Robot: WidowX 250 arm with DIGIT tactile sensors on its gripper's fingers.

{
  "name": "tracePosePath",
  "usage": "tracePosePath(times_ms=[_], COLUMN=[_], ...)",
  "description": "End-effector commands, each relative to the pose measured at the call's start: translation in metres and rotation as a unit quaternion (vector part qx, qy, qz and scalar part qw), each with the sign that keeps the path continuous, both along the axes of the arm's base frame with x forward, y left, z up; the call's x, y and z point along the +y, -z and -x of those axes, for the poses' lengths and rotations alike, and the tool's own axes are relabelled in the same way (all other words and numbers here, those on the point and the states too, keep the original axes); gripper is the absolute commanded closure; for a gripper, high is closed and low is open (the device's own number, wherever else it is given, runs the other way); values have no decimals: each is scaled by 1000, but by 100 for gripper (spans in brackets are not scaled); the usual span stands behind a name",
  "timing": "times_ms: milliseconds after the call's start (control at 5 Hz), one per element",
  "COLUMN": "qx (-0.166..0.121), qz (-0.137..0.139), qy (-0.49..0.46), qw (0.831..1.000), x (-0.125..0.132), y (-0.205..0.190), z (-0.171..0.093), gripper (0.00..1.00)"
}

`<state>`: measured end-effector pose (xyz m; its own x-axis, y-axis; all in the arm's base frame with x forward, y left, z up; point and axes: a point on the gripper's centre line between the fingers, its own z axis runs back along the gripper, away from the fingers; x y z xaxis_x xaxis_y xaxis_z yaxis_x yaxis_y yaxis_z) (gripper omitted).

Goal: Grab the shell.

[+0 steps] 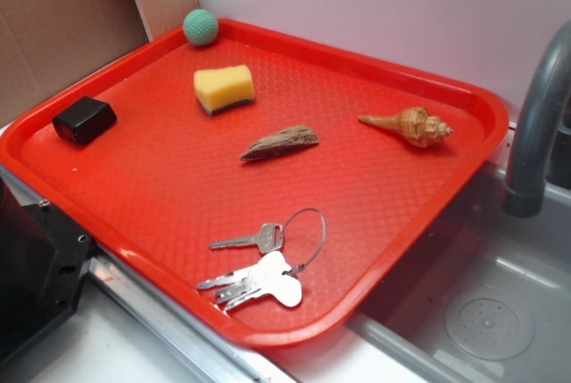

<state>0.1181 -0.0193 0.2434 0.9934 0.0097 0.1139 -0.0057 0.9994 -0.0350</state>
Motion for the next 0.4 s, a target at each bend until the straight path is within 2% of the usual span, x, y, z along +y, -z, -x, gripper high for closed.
tracePosePath(times_ms=[0, 200], qx=[0, 5], qz=[0, -5], qy=[0, -26], qw=[1000, 1000], x=[0, 1], y=[0, 2], z=[0, -32], gripper=[0, 0])
